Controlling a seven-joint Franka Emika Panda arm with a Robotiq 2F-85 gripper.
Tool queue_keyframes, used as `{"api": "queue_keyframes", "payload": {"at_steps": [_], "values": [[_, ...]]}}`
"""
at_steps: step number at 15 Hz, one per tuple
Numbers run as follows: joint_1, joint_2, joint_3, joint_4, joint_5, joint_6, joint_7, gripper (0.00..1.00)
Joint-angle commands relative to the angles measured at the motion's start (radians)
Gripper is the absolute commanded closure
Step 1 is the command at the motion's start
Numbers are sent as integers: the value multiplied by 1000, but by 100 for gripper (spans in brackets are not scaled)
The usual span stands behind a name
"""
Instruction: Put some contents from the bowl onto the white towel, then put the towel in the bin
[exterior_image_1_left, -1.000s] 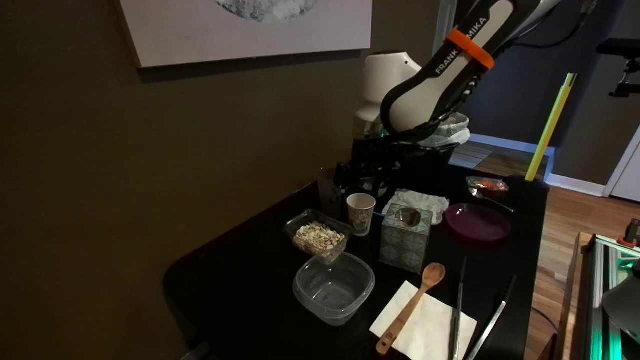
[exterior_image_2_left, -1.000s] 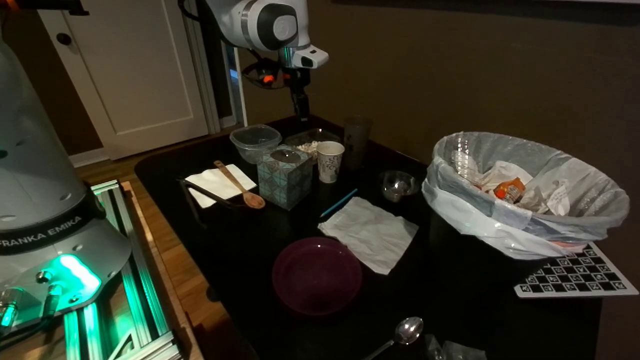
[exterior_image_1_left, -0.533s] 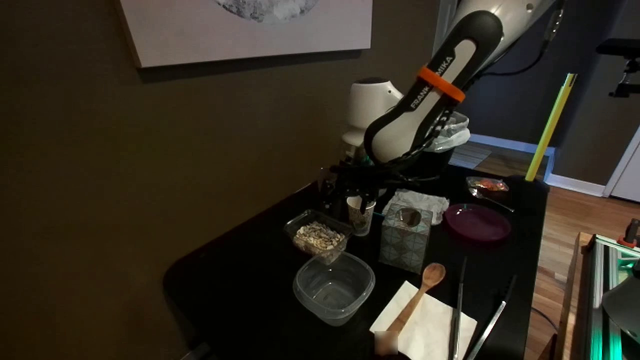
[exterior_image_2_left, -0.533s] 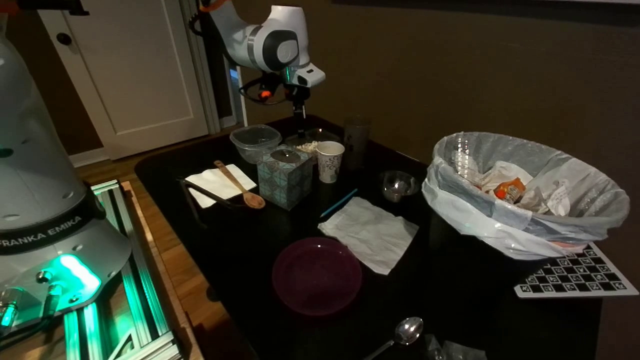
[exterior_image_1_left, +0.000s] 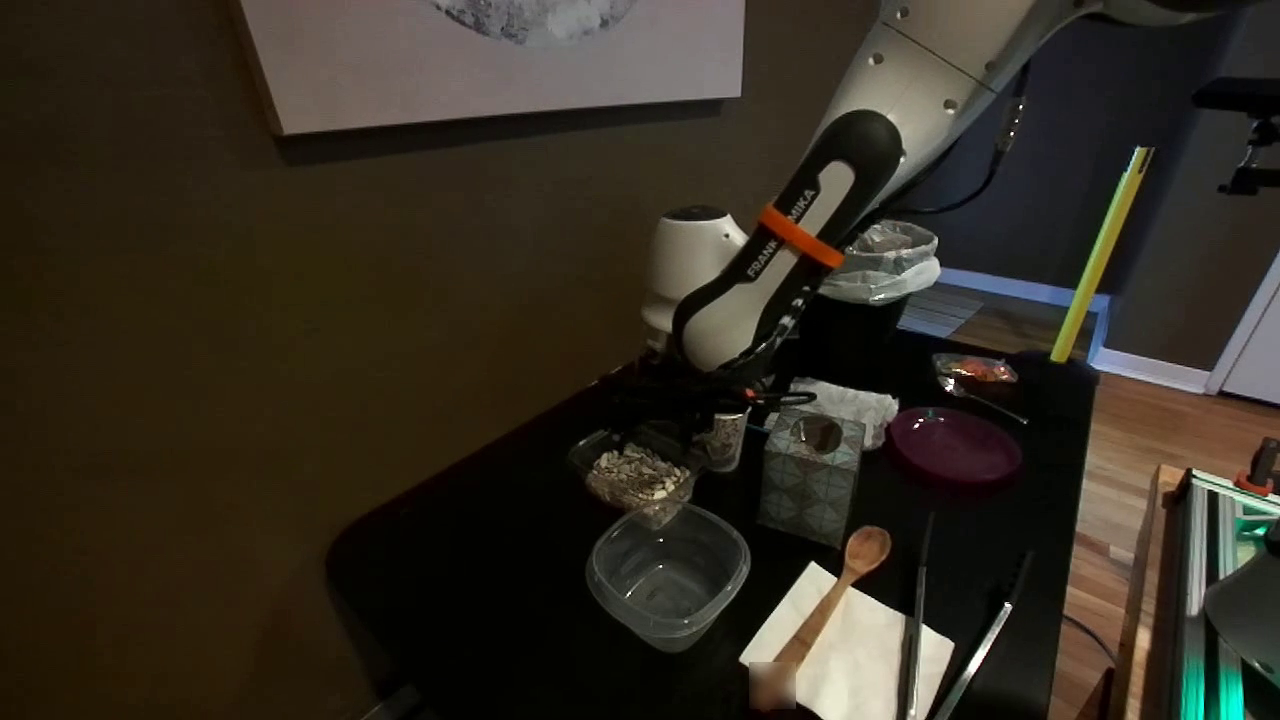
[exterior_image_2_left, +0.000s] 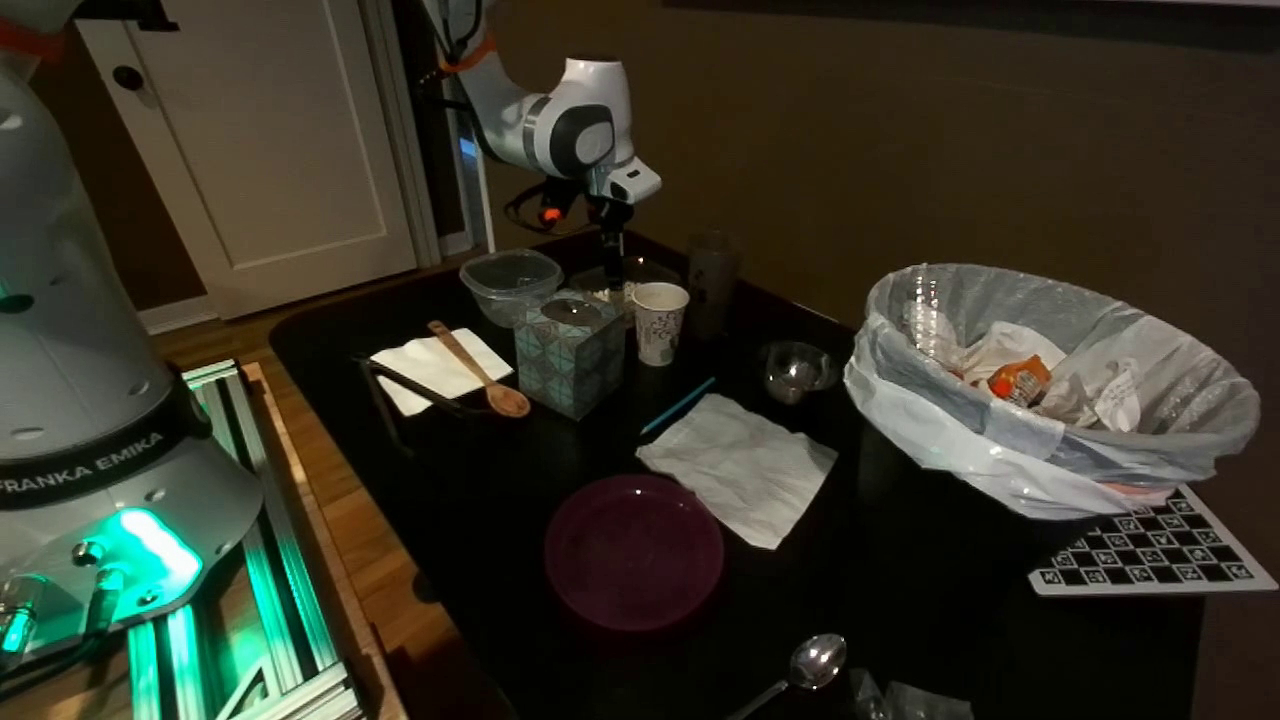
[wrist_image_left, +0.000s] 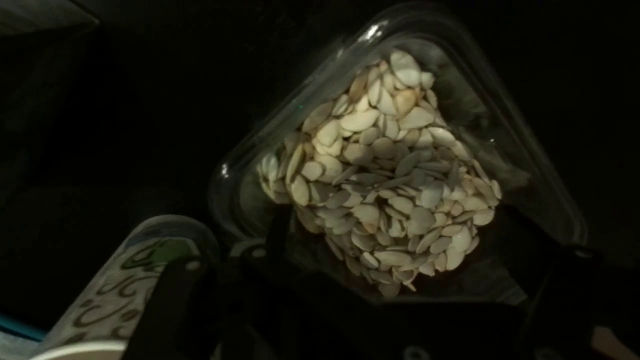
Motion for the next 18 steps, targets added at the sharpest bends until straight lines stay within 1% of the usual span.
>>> {"api": "queue_keyframes", "payload": {"at_steps": [1,8,9,11,13,14,18], "values": [[38,94,-31,109,29,-8,18,0],[40,183,-34,214,65,-17,15,0],[38,193,-31,224,72,-18,13,5],[36,208,-27,244,82,-20,11,25],[36,219,-27,260,88,-23,10,37],[37,225,-28,265,90,-24,9,47],[34,238,-25,282,94,-28,4,77]]}}
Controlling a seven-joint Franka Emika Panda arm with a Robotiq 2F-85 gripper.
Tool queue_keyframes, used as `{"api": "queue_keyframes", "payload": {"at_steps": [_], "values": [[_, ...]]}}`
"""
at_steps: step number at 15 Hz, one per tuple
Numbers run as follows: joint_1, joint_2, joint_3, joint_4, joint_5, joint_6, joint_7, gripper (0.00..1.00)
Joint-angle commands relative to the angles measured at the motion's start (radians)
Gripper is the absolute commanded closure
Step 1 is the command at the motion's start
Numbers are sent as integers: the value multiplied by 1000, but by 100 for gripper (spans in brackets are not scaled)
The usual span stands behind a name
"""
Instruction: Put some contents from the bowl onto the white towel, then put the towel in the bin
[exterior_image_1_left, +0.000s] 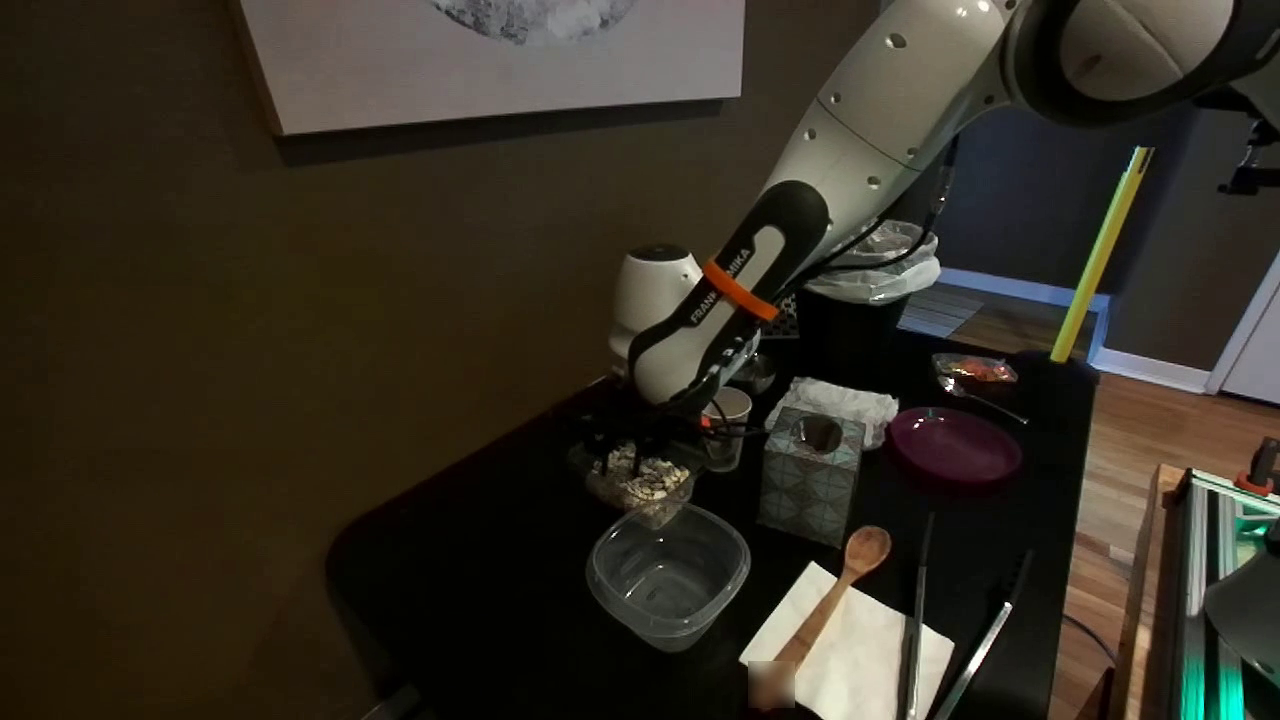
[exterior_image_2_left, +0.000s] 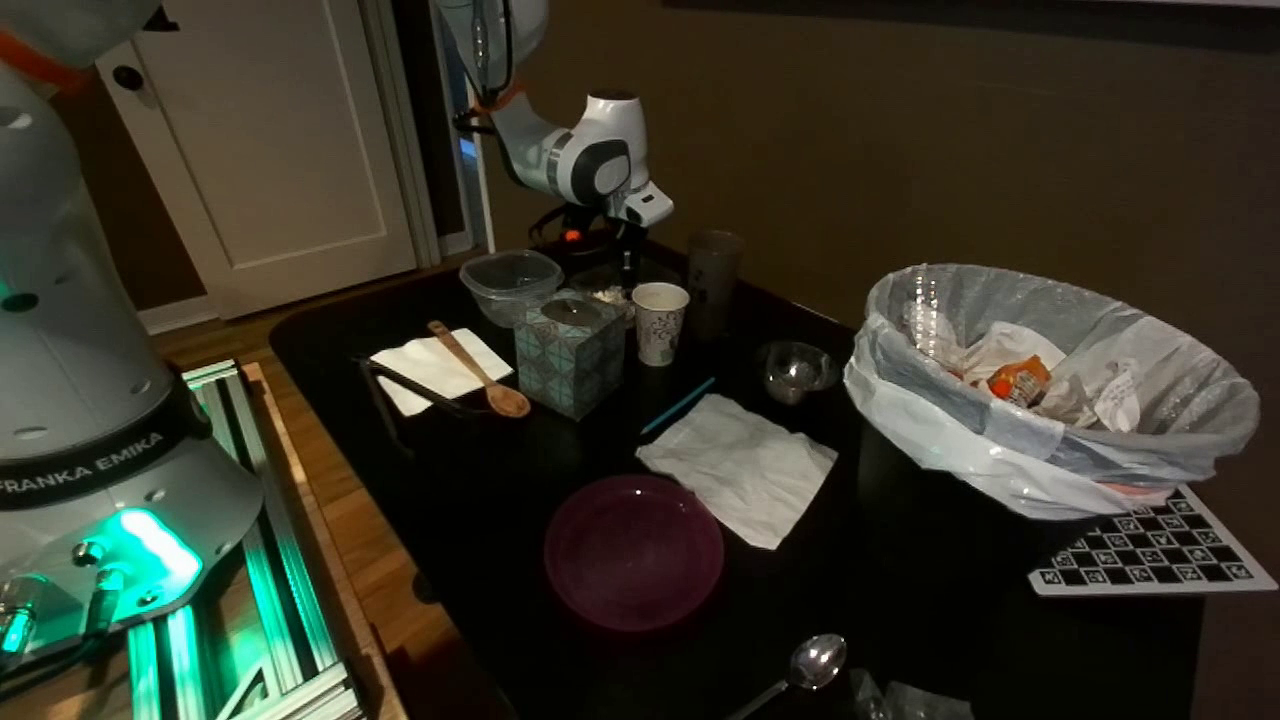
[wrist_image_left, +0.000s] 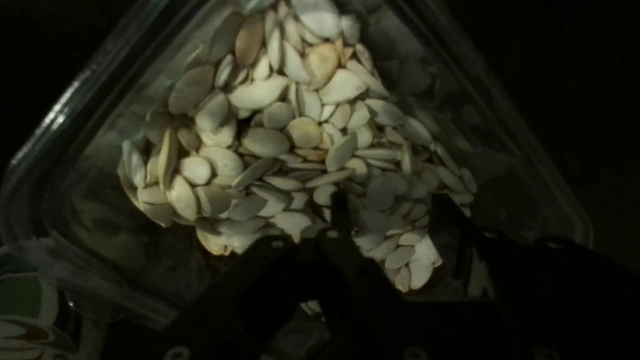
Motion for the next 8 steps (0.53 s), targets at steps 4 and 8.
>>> {"api": "queue_keyframes", "payload": {"at_steps": [4,8], "values": [[7,32,-6,46,29,-29,0,100],[9,23,-9,41,28,-30,0,99]]}}
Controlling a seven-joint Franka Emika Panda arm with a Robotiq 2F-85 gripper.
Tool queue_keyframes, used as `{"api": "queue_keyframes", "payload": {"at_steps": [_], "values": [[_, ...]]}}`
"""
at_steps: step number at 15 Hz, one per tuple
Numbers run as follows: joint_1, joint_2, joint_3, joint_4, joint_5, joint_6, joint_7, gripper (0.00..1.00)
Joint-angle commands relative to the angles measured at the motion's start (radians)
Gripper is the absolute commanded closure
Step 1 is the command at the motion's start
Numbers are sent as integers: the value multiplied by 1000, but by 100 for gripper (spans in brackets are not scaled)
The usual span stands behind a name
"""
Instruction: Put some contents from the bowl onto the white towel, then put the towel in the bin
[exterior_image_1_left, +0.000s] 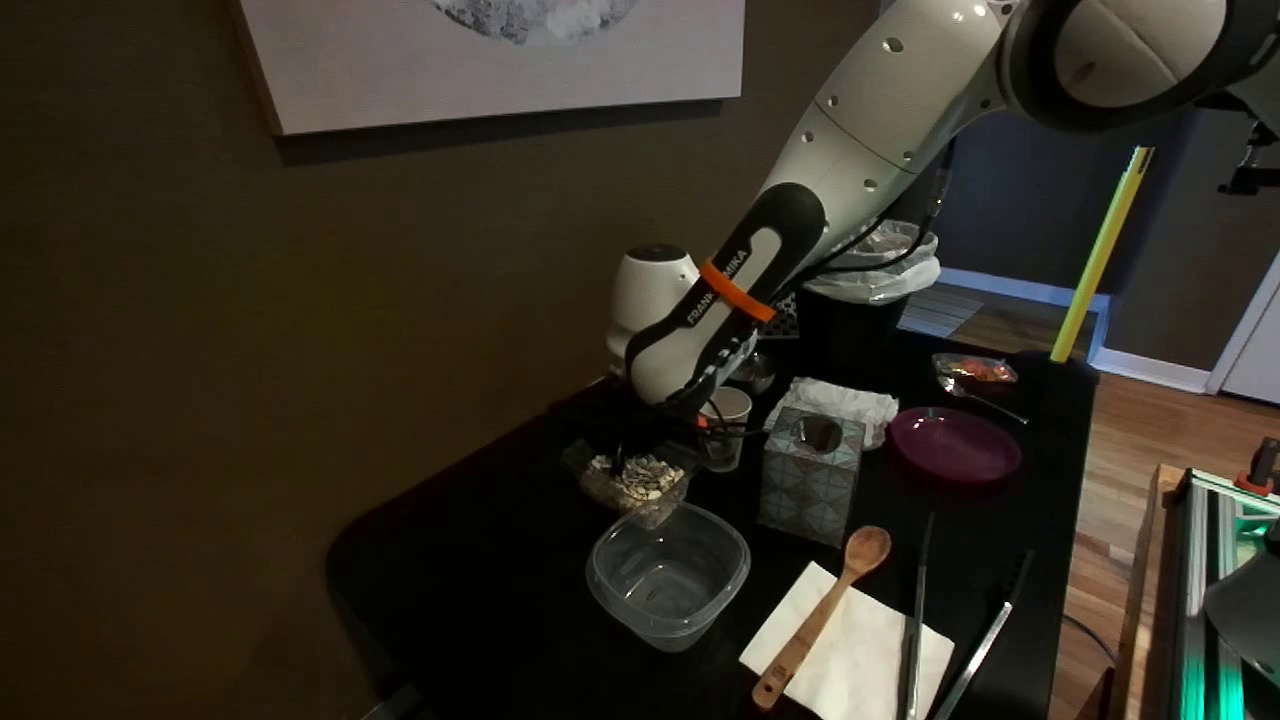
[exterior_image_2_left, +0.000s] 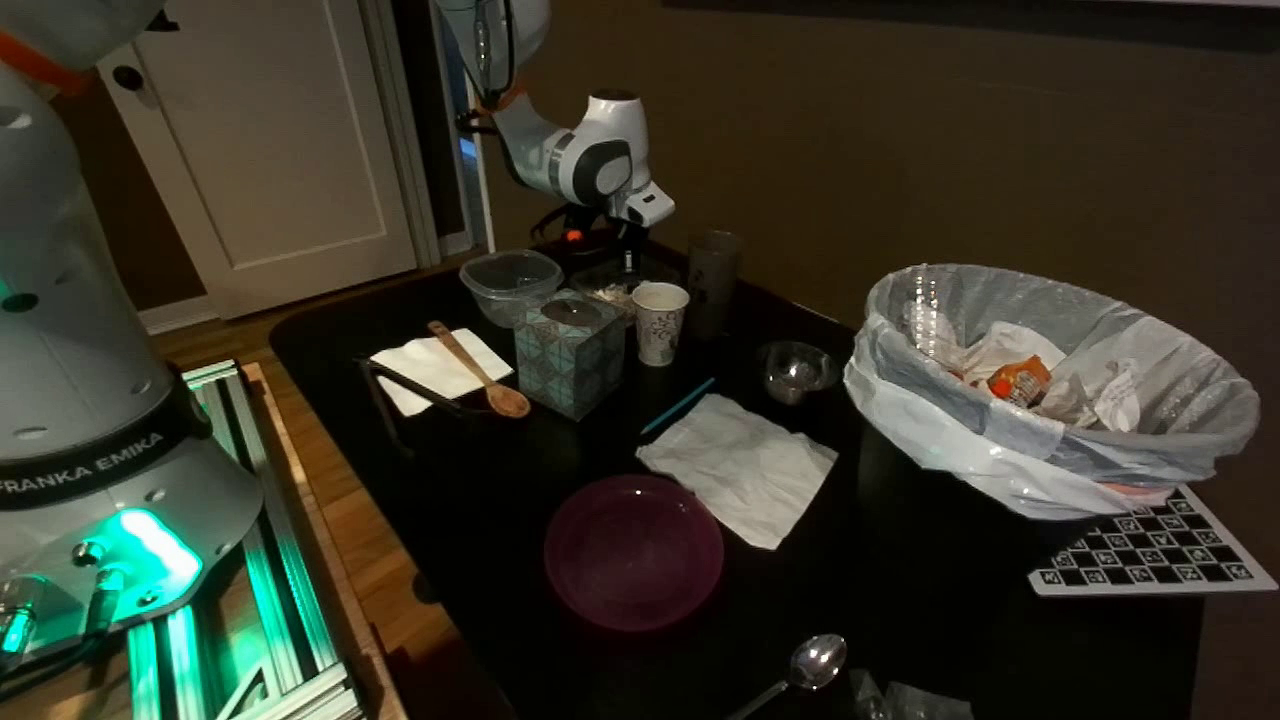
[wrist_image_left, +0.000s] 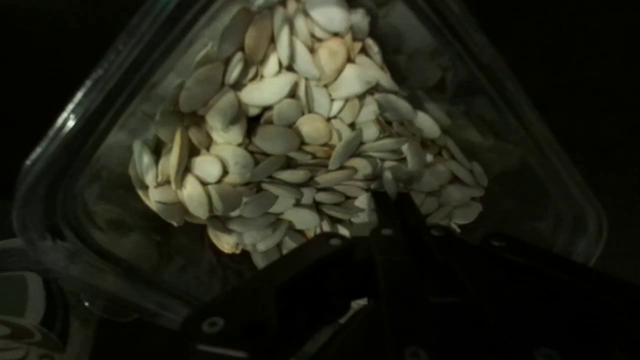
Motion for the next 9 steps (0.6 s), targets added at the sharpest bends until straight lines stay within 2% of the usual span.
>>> {"api": "queue_keyframes", "payload": {"at_steps": [1,9], "values": [[9,10,-10,21,24,-29,0,99],[1,-79,-1,-29,27,-38,-10,99]]}}
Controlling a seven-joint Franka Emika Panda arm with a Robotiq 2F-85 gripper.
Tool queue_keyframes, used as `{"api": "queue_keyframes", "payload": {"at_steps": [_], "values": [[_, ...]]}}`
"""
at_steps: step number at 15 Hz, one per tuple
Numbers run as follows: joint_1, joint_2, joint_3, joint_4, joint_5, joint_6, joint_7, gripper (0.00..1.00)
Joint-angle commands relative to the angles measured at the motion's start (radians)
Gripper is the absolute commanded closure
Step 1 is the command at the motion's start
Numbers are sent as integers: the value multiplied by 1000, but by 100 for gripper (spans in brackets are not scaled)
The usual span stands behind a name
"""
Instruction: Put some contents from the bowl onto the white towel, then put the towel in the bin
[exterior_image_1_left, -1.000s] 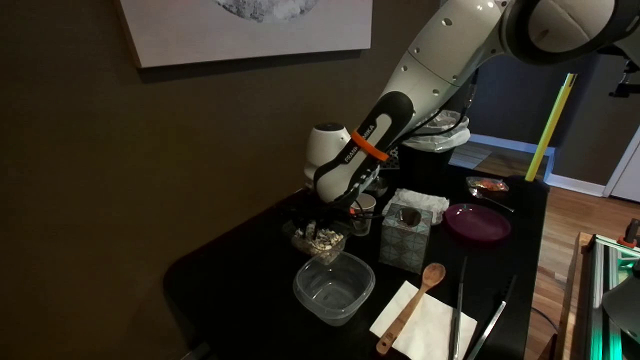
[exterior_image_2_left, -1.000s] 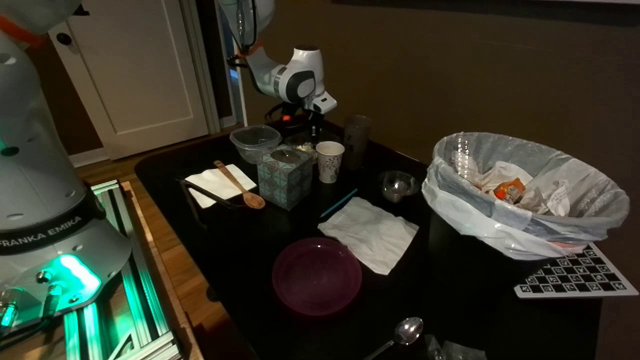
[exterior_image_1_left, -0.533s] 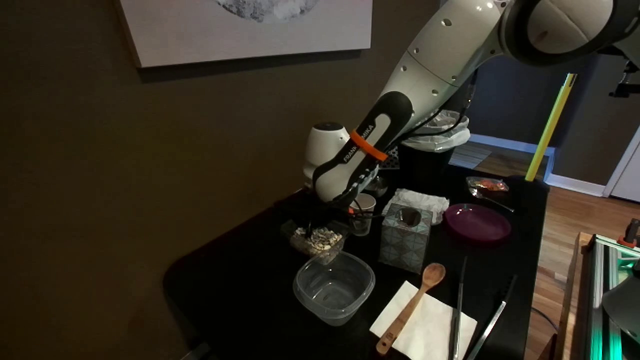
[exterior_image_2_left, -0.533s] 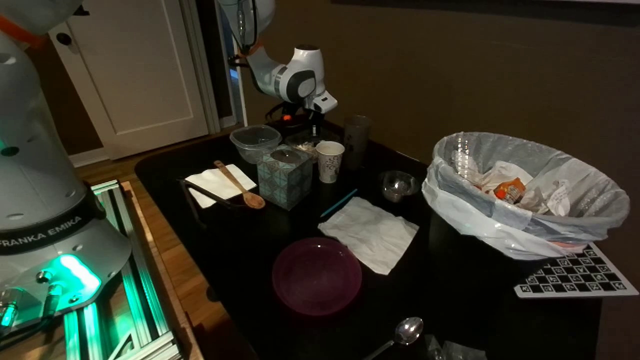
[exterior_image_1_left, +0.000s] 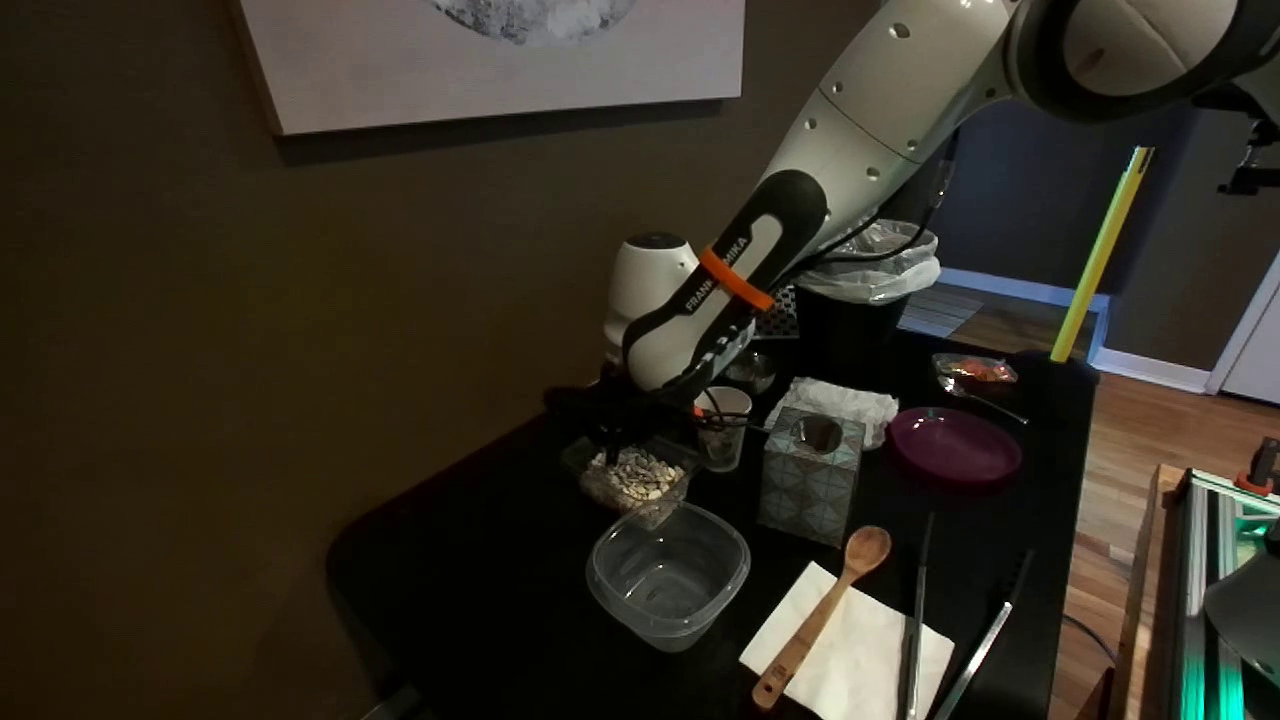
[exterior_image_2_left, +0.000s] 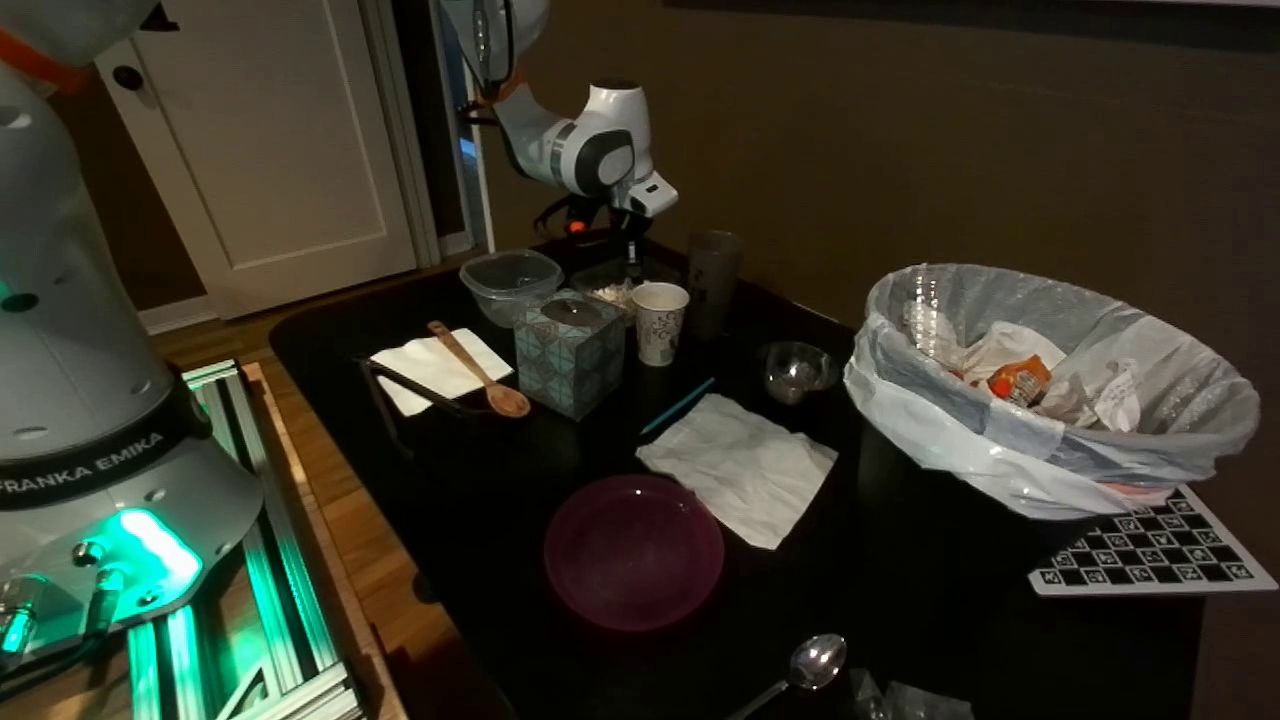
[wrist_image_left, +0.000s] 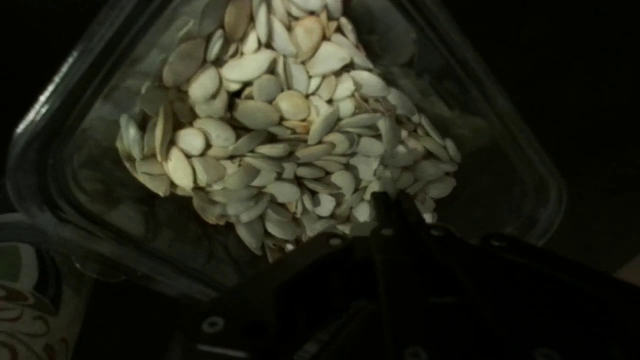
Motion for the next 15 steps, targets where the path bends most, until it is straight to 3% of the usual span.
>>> {"api": "queue_keyframes", "payload": {"at_steps": [1,7,15], "values": [[-3,-72,5,-38,29,-37,-14,99],[-46,-240,35,-150,33,-74,-70,99],[-159,-548,32,-359,15,-303,-292,99]]}}
